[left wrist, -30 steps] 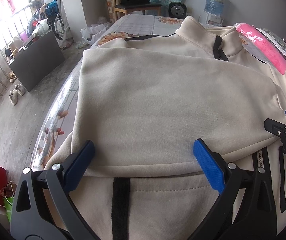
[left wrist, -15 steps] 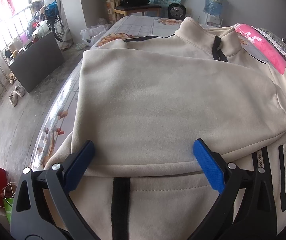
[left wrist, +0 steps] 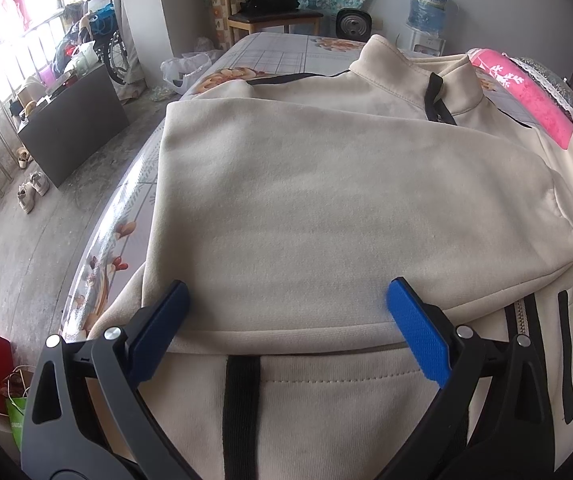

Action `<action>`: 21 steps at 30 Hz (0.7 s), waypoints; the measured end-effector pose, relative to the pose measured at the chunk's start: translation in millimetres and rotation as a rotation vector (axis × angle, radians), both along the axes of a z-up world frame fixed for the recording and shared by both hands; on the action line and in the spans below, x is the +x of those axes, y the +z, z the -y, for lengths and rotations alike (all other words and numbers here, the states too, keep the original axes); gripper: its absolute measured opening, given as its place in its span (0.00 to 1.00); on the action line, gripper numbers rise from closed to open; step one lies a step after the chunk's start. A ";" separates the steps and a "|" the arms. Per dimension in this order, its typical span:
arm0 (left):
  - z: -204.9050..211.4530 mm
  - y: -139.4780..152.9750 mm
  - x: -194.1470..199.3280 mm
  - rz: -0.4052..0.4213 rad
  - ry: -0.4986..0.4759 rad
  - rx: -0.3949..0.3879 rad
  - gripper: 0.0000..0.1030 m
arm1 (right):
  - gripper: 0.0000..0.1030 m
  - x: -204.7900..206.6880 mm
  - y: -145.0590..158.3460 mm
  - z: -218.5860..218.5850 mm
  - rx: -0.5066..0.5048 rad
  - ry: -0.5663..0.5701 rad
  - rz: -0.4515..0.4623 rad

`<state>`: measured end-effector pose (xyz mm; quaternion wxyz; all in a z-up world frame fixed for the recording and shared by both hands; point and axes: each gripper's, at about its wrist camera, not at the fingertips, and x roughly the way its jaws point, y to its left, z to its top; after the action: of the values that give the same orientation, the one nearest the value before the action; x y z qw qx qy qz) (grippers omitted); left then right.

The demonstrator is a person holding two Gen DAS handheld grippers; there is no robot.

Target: Fold large clothes

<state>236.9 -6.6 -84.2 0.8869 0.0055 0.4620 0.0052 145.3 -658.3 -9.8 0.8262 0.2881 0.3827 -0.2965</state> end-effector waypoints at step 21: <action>0.3 -0.2 0.0 0.002 0.000 0.000 0.94 | 0.11 12.5 -8.1 17.9 -0.050 -0.157 0.167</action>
<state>236.9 -6.8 -84.4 0.8873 0.0056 0.4612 0.0053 157.8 -676.2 -17.8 0.8364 0.3203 0.2812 -0.3446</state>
